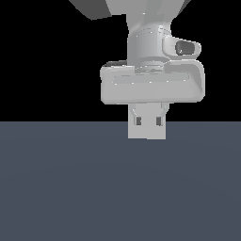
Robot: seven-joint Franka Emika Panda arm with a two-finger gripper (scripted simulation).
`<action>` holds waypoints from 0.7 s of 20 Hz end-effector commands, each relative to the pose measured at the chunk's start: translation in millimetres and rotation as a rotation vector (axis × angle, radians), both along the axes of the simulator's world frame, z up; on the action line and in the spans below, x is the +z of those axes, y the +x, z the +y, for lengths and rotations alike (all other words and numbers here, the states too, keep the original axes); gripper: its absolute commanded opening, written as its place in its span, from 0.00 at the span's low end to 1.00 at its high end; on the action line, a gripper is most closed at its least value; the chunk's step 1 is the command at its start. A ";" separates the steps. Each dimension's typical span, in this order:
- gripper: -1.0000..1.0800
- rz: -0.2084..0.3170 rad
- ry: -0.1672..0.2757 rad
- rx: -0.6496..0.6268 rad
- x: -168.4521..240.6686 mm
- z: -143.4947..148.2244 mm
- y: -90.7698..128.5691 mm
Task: Plug the charger into the wall socket.
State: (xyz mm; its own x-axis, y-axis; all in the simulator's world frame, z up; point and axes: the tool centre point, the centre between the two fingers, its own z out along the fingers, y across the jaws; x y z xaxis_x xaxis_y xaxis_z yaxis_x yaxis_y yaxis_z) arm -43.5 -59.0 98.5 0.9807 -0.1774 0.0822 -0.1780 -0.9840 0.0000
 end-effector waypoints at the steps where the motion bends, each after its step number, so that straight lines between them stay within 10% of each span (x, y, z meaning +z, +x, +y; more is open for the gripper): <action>1: 0.00 0.000 0.000 0.014 1.2 -0.8 1.8; 14: 0.00 0.001 0.000 0.017 1.4 -1.8 8.9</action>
